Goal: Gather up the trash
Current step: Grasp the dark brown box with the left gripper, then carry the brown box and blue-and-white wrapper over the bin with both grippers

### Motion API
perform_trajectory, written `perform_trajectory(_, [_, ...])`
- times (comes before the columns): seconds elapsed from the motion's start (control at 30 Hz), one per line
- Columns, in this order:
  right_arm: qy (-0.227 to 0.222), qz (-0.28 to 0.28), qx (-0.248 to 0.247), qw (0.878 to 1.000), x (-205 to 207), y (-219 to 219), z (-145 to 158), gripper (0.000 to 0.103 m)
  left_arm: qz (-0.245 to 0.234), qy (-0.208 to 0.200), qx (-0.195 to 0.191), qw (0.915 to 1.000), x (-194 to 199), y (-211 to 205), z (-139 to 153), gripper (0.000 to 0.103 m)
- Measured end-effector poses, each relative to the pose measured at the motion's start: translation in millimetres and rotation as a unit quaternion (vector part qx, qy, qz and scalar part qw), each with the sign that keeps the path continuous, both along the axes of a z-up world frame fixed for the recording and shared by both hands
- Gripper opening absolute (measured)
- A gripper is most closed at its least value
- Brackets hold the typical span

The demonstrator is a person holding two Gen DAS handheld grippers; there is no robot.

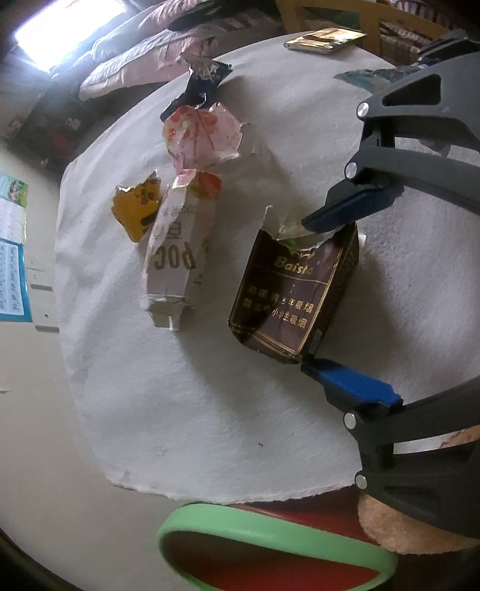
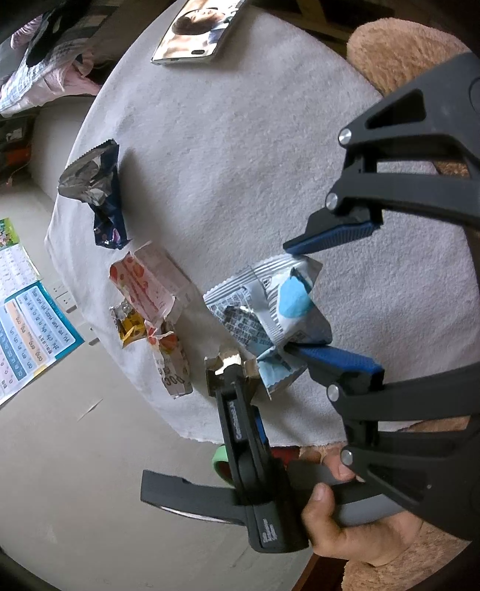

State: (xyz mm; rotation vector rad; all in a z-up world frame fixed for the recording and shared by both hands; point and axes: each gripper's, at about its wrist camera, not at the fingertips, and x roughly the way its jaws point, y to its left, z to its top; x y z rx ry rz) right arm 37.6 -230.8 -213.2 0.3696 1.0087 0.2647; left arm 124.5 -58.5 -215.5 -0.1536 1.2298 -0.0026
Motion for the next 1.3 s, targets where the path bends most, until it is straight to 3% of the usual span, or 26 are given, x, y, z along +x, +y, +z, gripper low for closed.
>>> perform_trajectory(0.57, [0.010, 0.003, -0.015, 1.000, 2.1, 4.9, -2.3, 0.047, -0.036, -0.064, -0.004, 0.9973, -32.4, 8.7, 42.4, 0.067])
perform_trajectory(0.87, [0.016, 0.012, -0.035, 0.999, 4.2, 13.5, -3.5, 0.048, -0.025, -0.106, 0.012, 0.9940, -56.0, 29.6, 64.0, 0.067])
perform_trajectory(1.3, [-0.010, 0.008, -0.047, 0.999, 5.4, 17.9, 30.1, 0.048, -0.022, -0.161, 0.023, 0.9865, -75.9, 50.6, 95.1, 0.067])
